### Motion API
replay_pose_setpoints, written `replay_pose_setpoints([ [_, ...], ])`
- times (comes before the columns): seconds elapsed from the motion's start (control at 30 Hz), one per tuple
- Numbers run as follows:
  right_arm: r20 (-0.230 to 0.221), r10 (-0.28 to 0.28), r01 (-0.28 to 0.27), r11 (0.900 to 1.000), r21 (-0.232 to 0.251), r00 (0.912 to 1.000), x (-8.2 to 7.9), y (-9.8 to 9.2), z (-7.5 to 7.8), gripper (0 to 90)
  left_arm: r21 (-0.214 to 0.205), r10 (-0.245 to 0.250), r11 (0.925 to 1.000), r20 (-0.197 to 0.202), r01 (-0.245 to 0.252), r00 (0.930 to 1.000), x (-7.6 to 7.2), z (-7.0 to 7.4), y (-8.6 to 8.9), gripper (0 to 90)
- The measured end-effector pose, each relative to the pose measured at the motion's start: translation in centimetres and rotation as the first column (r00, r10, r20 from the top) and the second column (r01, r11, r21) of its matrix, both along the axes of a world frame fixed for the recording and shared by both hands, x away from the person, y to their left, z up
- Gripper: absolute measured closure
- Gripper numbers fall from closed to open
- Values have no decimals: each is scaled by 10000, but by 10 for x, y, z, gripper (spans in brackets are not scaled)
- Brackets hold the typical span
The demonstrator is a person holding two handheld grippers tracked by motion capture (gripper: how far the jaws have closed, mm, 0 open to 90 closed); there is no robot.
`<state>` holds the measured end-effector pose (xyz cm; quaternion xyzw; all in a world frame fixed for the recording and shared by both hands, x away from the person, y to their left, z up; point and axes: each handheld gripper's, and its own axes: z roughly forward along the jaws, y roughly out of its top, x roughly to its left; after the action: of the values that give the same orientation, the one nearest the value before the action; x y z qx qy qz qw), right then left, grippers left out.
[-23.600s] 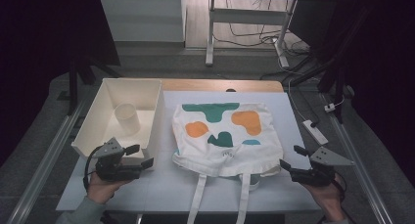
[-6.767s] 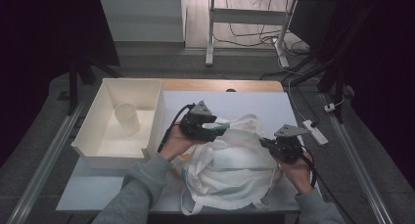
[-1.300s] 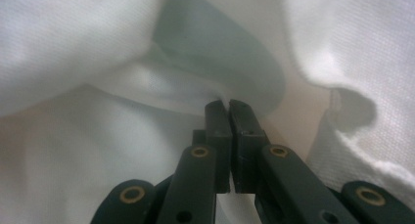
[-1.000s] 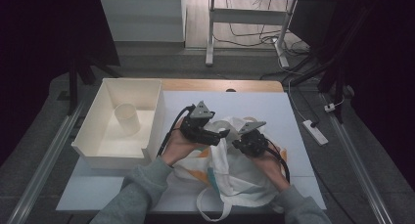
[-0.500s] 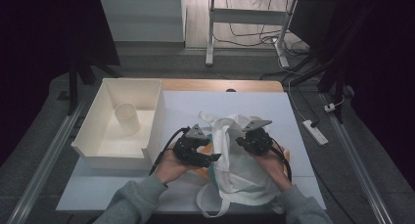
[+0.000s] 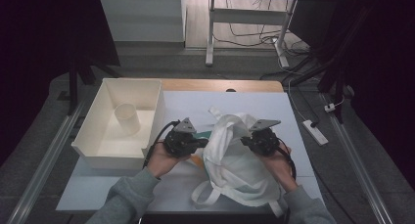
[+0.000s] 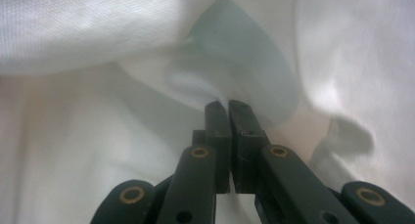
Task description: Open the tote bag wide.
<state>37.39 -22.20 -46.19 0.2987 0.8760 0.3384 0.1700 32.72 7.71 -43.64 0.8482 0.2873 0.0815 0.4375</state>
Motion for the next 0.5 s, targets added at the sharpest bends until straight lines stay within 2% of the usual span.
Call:
replay_pose_setpoints([
  [0.13,142,84,-88,9994,323,9999,-1,-9,8,875,9,190,9998,36,-190,9998,3,-1,4,893],
  [0.27,-57,226,-225,9996,176,9997,4,-9,0,875,112,254,9996,-37,-254,9997,6,-7,-2,870],
  [0.3,-172,194,-192,9997,134,9997,4,-8,-3,875,138,265,9996,-66,-264,9996,6,-9,-5,817],
  [0.37,-190,210,-210,9998,14,9996,6,-5,-7,875,224,283,9994,-111,-281,9995,7,-11,-11,624],
  [0.4,-171,207,-207,9998,-17,9996,6,-5,-7,875,234,266,9994,-84,-264,9996,8,-13,-14,561],
  [0.47,-138,164,-163,9999,31,9998,5,-5,-7,875,295,301,9991,-70,-299,9995,10,-15,-21,516],
  [0.5,-103,175,-175,9998,28,9998,5,-5,-7,875,336,358,9988,-108,-354,9993,12,-16,-24,533],
])
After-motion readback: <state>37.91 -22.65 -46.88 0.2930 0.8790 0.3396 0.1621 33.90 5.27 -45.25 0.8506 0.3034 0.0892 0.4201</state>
